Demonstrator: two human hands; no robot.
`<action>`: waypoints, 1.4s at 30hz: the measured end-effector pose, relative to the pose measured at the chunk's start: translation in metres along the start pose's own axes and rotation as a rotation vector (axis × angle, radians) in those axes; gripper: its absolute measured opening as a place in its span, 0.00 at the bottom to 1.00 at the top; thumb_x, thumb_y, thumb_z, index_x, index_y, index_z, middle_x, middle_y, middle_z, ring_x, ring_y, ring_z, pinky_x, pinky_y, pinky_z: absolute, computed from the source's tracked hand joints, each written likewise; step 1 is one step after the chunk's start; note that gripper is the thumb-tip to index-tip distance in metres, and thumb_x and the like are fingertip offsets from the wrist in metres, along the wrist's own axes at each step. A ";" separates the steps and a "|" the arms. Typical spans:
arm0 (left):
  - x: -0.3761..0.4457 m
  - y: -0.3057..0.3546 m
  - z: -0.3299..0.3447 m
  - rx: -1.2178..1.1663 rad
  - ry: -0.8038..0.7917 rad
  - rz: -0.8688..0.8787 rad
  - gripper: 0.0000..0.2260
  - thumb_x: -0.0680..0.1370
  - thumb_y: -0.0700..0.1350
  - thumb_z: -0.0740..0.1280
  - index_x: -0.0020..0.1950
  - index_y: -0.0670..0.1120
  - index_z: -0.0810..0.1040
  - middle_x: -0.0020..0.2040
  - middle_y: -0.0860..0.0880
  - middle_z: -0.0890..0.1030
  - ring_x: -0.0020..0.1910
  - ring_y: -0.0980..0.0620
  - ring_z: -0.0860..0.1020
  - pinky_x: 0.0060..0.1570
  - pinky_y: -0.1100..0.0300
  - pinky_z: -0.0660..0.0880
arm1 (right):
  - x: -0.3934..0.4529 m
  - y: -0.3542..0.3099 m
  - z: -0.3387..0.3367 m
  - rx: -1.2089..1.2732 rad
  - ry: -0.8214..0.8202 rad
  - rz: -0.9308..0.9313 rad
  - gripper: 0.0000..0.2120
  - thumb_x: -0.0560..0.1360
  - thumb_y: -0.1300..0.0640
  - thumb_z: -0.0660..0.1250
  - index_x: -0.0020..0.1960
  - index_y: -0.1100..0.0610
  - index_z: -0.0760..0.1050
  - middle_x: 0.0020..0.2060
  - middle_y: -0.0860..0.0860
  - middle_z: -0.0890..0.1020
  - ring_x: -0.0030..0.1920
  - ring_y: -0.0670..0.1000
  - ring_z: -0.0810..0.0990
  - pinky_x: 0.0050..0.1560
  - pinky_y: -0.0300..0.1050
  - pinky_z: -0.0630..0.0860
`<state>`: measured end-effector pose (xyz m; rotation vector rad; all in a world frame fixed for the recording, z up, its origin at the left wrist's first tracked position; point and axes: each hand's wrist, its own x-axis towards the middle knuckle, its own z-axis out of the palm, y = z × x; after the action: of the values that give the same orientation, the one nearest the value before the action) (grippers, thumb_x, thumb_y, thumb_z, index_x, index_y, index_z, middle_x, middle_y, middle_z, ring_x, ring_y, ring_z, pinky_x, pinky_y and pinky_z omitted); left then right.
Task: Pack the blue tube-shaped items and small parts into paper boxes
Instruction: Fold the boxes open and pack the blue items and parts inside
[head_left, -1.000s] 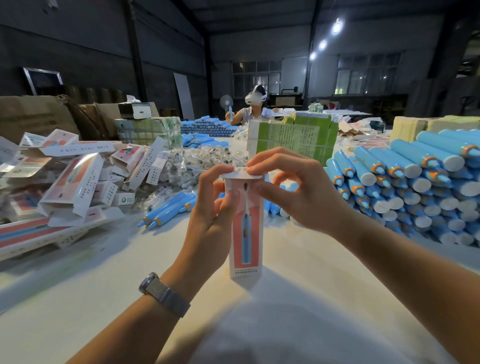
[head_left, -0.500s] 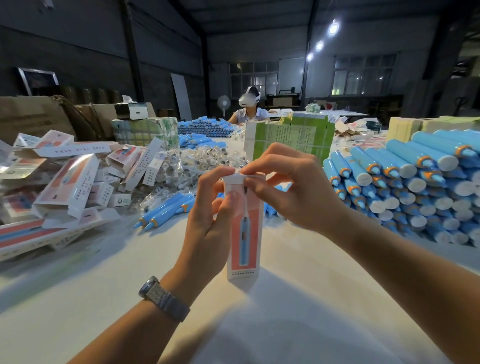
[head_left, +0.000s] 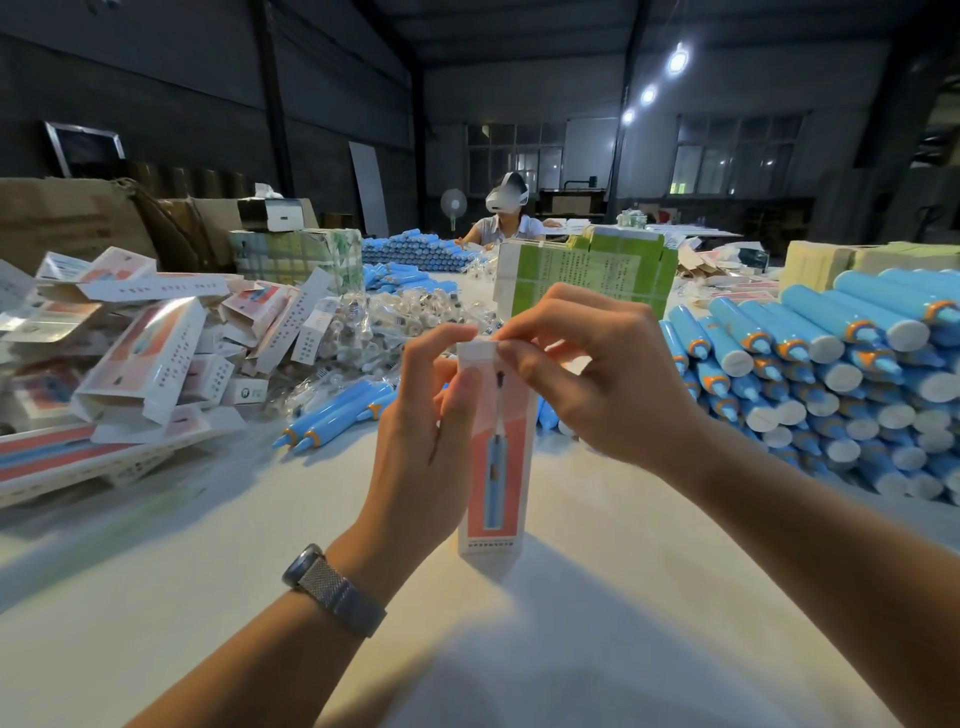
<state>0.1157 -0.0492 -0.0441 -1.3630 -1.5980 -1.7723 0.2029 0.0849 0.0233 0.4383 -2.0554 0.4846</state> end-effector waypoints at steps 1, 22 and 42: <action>0.000 -0.001 0.000 0.005 -0.009 0.008 0.09 0.84 0.53 0.54 0.64 0.60 0.66 0.45 0.54 0.79 0.38 0.48 0.80 0.33 0.42 0.77 | 0.001 0.000 -0.001 0.004 -0.003 0.005 0.03 0.75 0.63 0.70 0.47 0.61 0.83 0.39 0.49 0.80 0.38 0.48 0.80 0.39 0.41 0.79; -0.001 -0.002 -0.001 -0.001 -0.051 0.062 0.10 0.84 0.52 0.54 0.65 0.61 0.64 0.48 0.53 0.80 0.41 0.45 0.82 0.35 0.41 0.78 | 0.006 0.006 -0.012 0.202 -0.120 0.212 0.09 0.74 0.55 0.70 0.46 0.60 0.84 0.40 0.49 0.81 0.44 0.52 0.81 0.40 0.59 0.79; 0.003 -0.006 -0.004 0.056 -0.015 0.023 0.05 0.83 0.55 0.55 0.57 0.59 0.67 0.41 0.52 0.79 0.34 0.43 0.78 0.30 0.43 0.75 | -0.002 0.013 -0.003 0.134 -0.098 0.125 0.06 0.74 0.57 0.73 0.48 0.60 0.82 0.46 0.54 0.82 0.45 0.49 0.81 0.36 0.38 0.77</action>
<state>0.1080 -0.0507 -0.0446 -1.3671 -1.6212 -1.6953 0.2000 0.0977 0.0208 0.4214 -2.1611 0.6915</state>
